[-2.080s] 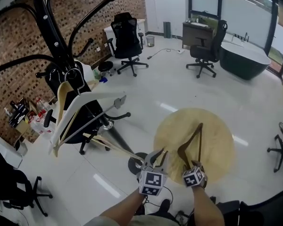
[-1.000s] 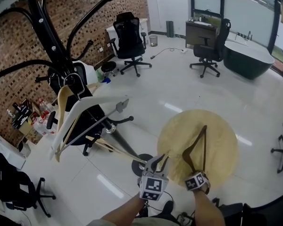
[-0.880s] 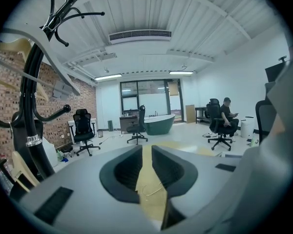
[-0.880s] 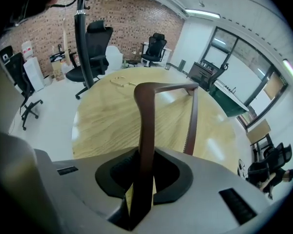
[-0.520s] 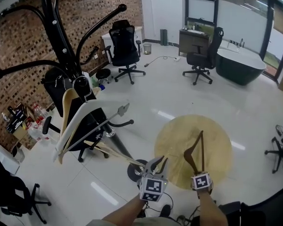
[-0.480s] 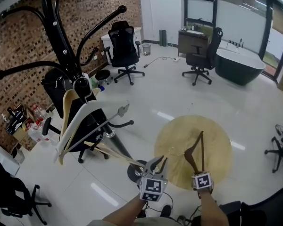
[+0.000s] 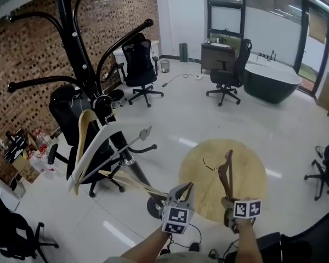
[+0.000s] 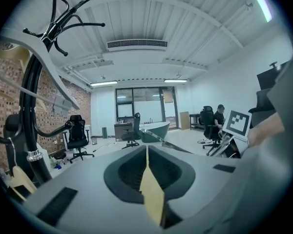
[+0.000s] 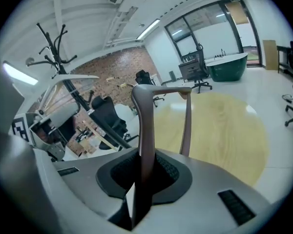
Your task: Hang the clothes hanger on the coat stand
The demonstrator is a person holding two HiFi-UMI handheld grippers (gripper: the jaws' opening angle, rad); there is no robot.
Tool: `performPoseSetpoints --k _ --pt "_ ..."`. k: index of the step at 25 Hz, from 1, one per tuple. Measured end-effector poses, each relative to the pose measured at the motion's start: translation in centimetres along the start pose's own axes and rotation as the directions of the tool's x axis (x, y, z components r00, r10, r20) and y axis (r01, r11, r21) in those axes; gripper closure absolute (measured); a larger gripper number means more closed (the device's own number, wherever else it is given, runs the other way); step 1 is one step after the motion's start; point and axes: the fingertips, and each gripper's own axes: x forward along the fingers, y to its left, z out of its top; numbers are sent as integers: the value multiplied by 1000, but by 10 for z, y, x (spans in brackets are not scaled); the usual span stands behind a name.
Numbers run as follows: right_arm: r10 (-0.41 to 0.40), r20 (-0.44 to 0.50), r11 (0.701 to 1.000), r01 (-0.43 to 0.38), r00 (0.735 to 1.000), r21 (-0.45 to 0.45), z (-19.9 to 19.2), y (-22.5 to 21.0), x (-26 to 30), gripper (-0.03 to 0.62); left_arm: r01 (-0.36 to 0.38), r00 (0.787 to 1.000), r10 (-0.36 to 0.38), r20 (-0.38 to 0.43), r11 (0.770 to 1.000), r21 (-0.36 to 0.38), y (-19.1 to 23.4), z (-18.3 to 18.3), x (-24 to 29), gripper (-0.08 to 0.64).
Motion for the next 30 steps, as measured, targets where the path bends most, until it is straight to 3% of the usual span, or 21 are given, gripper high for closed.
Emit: performPoseSetpoints --k 7,13,17,30 --pt "173 72 985 -173 982 -12 28 64 -43 551 -9 1000 10 15 1000 -26 13 10 -17 537" --pt "346 113 938 -344 931 -38 46 111 -84 551 -28 999 30 41 999 -47 25 24 -35 537" --pt "454 123 891 -453 883 -31 50 141 -105 551 -50 998 52 47 998 -43 38 27 -51 537" --pt "691 159 723 -681 706 -120 74 230 -164 549 -77 996 80 48 996 -48 59 22 -94 541"
